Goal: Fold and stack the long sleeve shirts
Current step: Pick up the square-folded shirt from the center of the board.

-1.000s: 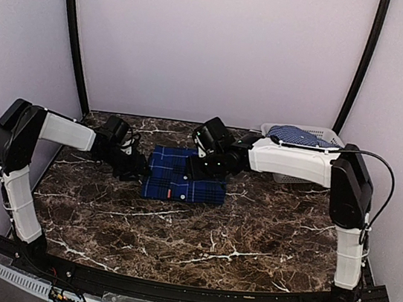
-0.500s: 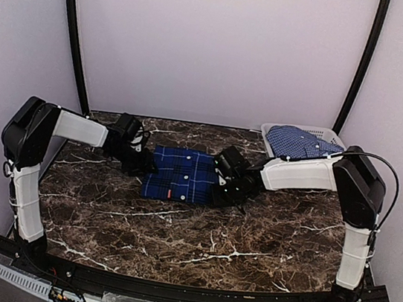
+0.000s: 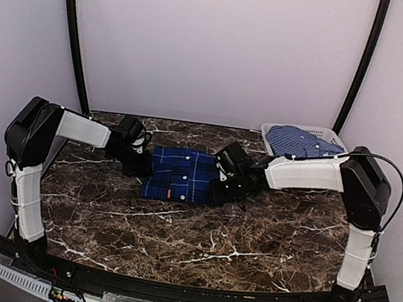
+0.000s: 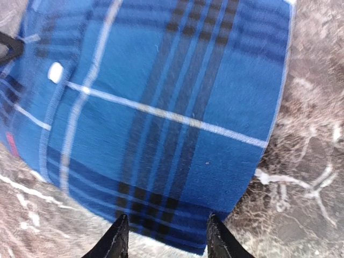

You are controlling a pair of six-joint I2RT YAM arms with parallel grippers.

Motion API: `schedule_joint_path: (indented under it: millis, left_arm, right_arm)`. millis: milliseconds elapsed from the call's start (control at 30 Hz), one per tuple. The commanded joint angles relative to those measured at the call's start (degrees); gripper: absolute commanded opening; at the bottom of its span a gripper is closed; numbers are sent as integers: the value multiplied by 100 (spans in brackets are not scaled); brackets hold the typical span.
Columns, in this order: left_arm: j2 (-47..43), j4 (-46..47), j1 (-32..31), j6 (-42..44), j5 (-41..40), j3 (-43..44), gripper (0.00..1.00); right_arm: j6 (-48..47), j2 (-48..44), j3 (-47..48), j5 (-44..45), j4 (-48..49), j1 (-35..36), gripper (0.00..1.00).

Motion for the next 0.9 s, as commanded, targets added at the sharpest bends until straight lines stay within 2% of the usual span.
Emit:
schedule_joint_path:
  millis: [0, 200, 333, 700, 867]
  left_arm:
    - [-259, -527, -39, 112, 100, -20, 0]
    - [-771, -1050, -31, 504, 231, -93, 0]
    - [-1163, -1384, 36, 813, 207, -238, 0]
    - [-1992, -2166, 304, 1414, 162, -458, 0]
    - [-2309, -2315, 369, 1447, 56, -394, 0]
  right_arm:
    - [13, -479, 20, 36, 64, -40, 49]
    - [21, -679, 15, 106, 66, -87, 50]
    - [33, -552, 138, 107, 104, -114, 47]
    - [-8, 624, 1237, 47, 29, -137, 23]
    - [60, 822, 1355, -90, 76, -33, 15]
